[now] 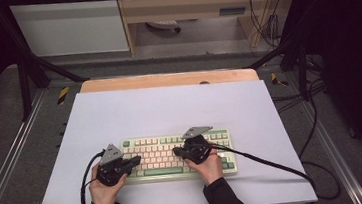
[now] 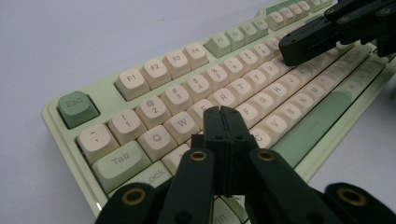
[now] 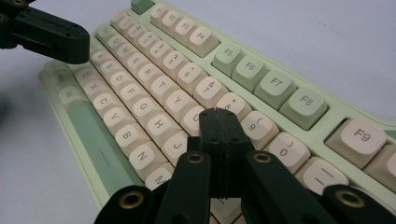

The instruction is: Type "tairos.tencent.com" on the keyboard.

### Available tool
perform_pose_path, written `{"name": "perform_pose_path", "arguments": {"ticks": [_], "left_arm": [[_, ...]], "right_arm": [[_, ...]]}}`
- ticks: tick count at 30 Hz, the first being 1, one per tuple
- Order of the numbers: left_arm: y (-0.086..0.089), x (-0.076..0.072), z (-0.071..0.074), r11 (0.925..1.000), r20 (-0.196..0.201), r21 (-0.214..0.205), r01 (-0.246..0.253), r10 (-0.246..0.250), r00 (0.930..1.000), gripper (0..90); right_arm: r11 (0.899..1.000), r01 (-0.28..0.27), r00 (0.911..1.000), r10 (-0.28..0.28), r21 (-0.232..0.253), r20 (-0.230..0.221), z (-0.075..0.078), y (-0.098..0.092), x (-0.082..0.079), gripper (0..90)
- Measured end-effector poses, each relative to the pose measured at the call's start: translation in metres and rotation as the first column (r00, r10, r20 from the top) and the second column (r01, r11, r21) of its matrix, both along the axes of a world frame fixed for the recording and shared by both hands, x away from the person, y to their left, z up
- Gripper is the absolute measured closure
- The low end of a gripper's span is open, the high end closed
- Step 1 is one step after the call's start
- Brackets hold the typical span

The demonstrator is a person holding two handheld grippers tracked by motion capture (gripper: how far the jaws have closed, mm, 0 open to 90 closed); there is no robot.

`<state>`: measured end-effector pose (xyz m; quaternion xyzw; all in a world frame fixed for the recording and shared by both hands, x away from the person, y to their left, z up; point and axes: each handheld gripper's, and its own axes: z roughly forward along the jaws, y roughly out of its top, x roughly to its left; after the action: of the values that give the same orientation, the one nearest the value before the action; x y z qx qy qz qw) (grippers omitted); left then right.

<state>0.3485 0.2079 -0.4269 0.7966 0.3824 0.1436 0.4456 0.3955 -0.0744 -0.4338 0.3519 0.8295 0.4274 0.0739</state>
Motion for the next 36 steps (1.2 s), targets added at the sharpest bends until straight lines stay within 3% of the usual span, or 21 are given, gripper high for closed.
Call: {"name": "perform_pose_path", "arguments": {"ticks": [6, 18, 36], "left_arm": [[0.000, 0.000, 0.000, 1.0000, -0.001, 0.001, 0.000, 0.000, 1.0000, 90.0], [0.000, 0.000, 0.001, 1.0000, 0.002, 0.001, -0.001, 0.001, 1.0000, 90.0], [-0.010, 0.005, 0.005, 0.9999, 0.010, 0.011, -0.007, 0.007, 0.9999, 90.0]], "right_arm": [[1.000, -0.005, 1.0000, 0.005, -0.003, -0.004, 0.000, 0.000, -0.001, 90.0], [0.999, -0.032, 0.9995, 0.032, -0.020, 0.005, 0.017, -0.012, -0.011, 90.0], [1.000, -0.014, 0.9996, 0.014, -0.006, -0.023, 0.021, -0.060, -0.026, 90.0]]}}
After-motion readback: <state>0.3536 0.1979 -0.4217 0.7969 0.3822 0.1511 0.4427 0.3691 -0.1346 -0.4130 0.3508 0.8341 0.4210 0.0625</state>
